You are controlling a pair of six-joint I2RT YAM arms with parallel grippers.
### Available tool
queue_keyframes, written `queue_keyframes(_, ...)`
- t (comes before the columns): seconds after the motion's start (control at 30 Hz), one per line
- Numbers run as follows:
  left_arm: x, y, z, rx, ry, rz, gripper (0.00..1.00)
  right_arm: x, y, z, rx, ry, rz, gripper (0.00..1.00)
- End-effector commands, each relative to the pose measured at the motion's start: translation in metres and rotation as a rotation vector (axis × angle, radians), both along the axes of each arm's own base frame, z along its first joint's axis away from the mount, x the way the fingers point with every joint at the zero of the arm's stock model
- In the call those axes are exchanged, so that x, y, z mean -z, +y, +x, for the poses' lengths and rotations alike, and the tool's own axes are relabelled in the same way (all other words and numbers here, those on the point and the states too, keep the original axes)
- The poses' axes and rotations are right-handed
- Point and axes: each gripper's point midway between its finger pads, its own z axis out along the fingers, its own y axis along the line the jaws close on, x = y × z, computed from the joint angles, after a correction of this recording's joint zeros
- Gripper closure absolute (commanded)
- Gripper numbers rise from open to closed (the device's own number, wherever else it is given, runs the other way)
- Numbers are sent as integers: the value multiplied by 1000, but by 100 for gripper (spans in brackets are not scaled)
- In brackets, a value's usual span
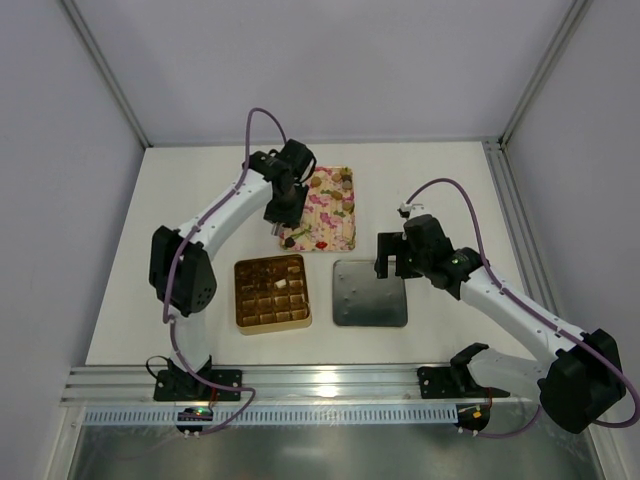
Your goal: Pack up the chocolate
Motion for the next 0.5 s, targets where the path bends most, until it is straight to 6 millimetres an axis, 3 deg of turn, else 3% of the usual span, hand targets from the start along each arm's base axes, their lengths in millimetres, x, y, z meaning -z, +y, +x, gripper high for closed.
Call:
queue_keyframes(0.0,-10,-1,15,-4,-60,-3,59,-21,3,9,-5,-64,25,0)
queue_keyframes(0.47,7,2,13,-11,-17,-6,59,-18,2,7,-6,-58,23,0)
